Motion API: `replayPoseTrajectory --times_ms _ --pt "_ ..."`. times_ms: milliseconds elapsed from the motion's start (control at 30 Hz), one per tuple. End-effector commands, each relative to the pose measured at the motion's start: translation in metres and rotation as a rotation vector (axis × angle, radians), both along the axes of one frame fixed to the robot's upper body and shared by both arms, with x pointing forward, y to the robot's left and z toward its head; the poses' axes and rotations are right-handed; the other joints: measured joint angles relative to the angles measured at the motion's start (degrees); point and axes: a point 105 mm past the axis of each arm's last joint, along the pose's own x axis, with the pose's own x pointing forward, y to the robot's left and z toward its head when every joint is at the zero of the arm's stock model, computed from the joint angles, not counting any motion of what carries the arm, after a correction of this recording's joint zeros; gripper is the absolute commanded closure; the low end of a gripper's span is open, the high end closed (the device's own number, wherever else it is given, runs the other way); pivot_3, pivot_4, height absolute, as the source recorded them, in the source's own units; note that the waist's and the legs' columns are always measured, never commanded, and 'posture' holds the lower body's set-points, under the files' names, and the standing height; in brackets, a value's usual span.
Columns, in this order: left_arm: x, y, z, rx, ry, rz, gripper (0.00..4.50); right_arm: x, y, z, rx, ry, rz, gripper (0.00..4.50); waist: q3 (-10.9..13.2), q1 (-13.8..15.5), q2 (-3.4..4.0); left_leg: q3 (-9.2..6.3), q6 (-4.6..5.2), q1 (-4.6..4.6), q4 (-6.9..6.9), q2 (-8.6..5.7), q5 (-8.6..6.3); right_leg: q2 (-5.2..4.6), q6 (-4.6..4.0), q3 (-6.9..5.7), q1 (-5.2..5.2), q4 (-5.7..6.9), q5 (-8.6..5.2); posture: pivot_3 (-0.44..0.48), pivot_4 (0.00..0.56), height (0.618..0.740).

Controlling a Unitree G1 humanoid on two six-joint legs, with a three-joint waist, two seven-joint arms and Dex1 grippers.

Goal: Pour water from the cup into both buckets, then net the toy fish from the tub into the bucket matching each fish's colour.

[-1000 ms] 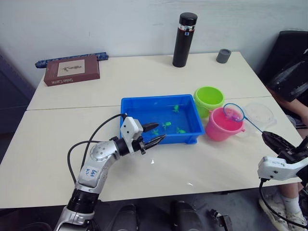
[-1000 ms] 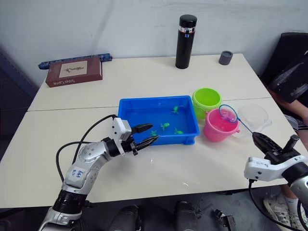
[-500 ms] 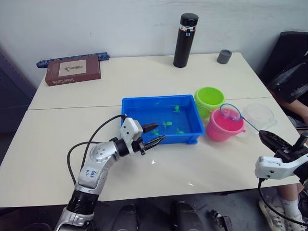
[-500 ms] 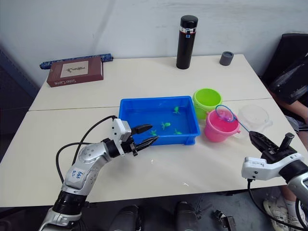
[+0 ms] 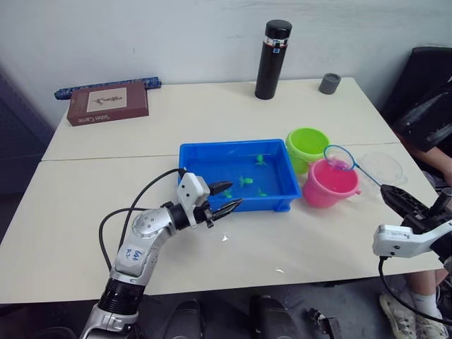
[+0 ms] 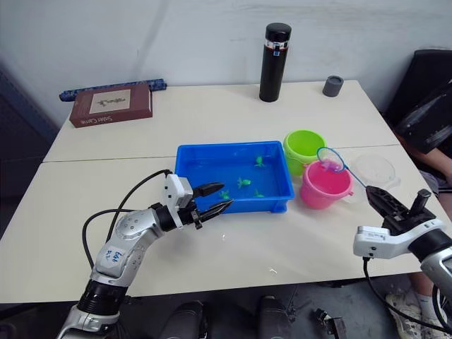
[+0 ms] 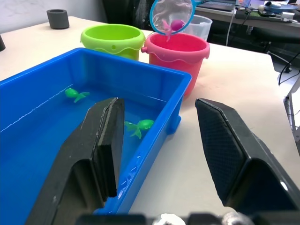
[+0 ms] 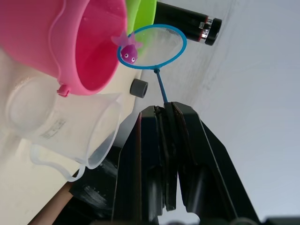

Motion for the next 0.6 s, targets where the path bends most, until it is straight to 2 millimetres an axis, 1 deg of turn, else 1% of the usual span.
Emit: replayPoseTrajectory --times_ms 33,133,167,200,267,300,400,467,500,600 --pt "-0.004 -0.003 0.012 -0.01 -0.057 -0.017 1.83 -0.004 0.003 -0.007 -0.032 0.026 0.017 4.5 0.0 0.1 0.0 -0.03 0.0 0.03 -0.01 0.0 0.0 0.0 0.0 -0.02 0.04 0.0 0.0 0.0 0.15 0.74" --pt "-0.003 -0.003 0.013 -0.011 -0.058 -0.014 1.83 -0.001 -0.001 0.012 0.005 -0.045 -0.004 4.5 0.0 0.1 0.01 -0.04 0.0 0.03 -0.04 0.0 0.0 0.0 -0.01 -0.03 0.04 -0.02 -0.01 0.0 0.15 0.74" --pt "-0.003 -0.002 0.013 -0.011 -0.058 -0.013 1.83 -0.001 -0.002 0.011 0.006 -0.043 -0.01 4.5 0.0 0.0 0.0 -0.01 0.0 0.04 -0.03 -0.02 0.0 -0.01 -0.01 0.0 0.04 -0.02 -0.01 0.0 0.15 0.74" --pt "-0.004 -0.002 0.012 -0.01 -0.057 -0.013 1.83 -0.002 -0.002 0.005 0.003 -0.022 -0.013 4.5 0.0 0.0 0.0 -0.02 0.0 0.04 -0.02 -0.01 0.0 -0.01 -0.01 -0.01 0.06 -0.04 -0.01 0.0 0.15 0.74" --pt "-0.004 -0.003 0.012 -0.01 -0.058 -0.015 1.83 -0.002 -0.001 -0.001 -0.001 0.001 -0.011 4.5 0.0 0.0 0.0 -0.04 0.0 0.06 -0.03 0.0 0.0 0.0 -0.01 -0.03 0.09 -0.04 -0.01 0.0 0.15 0.74" --pt "-0.004 -0.003 0.012 -0.01 -0.058 -0.014 1.83 -0.002 -0.001 0.0 0.006 -0.006 -0.011 4.5 0.0 0.1 0.0 -0.05 0.0 0.06 -0.04 0.0 0.0 0.0 -0.02 -0.03 0.09 -0.04 -0.01 0.0 0.15 0.74" --pt "-0.002 -0.002 0.013 -0.011 -0.06 -0.009 1.83 0.003 0.0 0.014 0.047 -0.05 -0.02 4.5 0.0 -0.1 0.0 -0.02 0.0 0.06 -0.03 0.0 0.0 0.0 -0.02 -0.02 0.09 -0.05 -0.01 0.0 0.15 0.74" --pt "-0.002 -0.002 0.013 -0.009 -0.061 -0.009 1.83 0.003 0.005 0.017 0.095 -0.053 -0.005 4.5 0.0 0.0 0.0 -0.01 0.01 0.08 -0.02 0.0 0.0 0.0 -0.01 0.0 0.1 -0.05 0.0 0.0 0.15 0.74" --pt "-0.002 -0.001 0.013 -0.009 -0.062 -0.002 1.83 0.005 0.012 0.025 0.187 -0.068 0.011 4.5 0.0 0.0 0.0 -0.03 0.01 0.09 -0.02 0.0 0.0 0.0 0.0 -0.01 0.11 -0.04 0.0 0.0 0.15 0.74" --pt "0.0 0.003 0.012 -0.006 -0.059 0.025 1.83 0.011 0.03 0.042 0.39 -0.073 0.064 4.5 0.0 -0.2 0.0 -0.05 0.01 0.1 -0.03 0.04 0.0 0.04 0.06 -0.02 0.11 0.0 0.04 0.0 0.15 0.74"
